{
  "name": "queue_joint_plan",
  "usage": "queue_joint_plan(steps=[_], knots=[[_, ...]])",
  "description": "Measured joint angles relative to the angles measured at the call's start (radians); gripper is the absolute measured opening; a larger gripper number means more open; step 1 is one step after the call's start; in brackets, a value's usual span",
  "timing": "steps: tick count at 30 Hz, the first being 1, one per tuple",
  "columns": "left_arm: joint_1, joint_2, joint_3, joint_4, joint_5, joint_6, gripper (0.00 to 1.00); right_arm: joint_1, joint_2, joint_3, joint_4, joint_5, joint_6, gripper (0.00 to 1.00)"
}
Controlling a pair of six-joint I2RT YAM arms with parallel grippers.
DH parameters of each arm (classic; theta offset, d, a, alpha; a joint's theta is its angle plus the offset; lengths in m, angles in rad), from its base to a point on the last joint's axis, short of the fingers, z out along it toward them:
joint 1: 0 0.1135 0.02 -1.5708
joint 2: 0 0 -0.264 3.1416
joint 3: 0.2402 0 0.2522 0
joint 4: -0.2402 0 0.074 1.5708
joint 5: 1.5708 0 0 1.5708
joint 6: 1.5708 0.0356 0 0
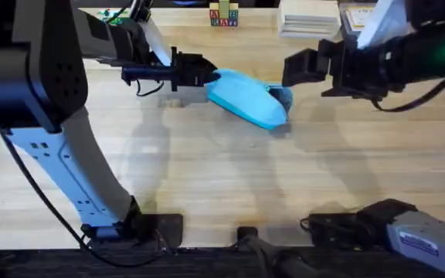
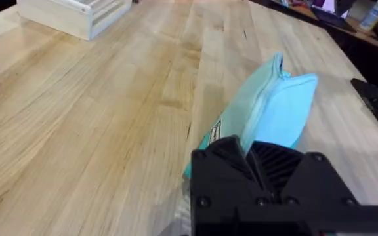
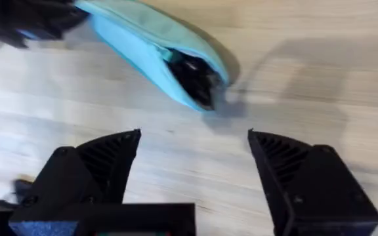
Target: Unzip the bag, pick up the pens from the table one at a time and place them inside, then zip the bag closed.
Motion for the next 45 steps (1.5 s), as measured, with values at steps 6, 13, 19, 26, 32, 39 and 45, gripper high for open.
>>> queue_joint_plan(steps=[6,13,19,26,32,39,45], knots=[[0.0,0.0,0.0,0.0,0.0,0.0,0.041,0.0,0.015,-0.021,0.096,-0.064,0.127,0.995],[0.0,0.0,0.0,0.0,0.0,0.0,0.041,-0.034,0.015,-0.215,0.35,-0.206,0.244,0.995],[0.0,0.0,0.0,0.0,0.0,0.0,0.042,-0.101,0.078,-0.381,0.614,-0.296,0.44,0.994],[0.0,0.0,0.0,0.0,0.0,0.0,0.041,-0.101,0.184,-0.381,0.684,-0.306,0.496,0.995],[0.0,0.0,0.0,0.0,0.0,0.0,0.042,-0.101,0.27,-0.382,0.762,-0.351,0.519,0.995],[0.003,0.0,0.0,0.0,-0.002,0.0,0.042,-0.096,0.287,-0.386,0.862,-0.385,0.57,0.995],[0.003,0.0,0.0,0.0,-0.003,0.0,0.042,-0.061,0.287,-0.386,0.922,-0.384,0.595,0.995]])
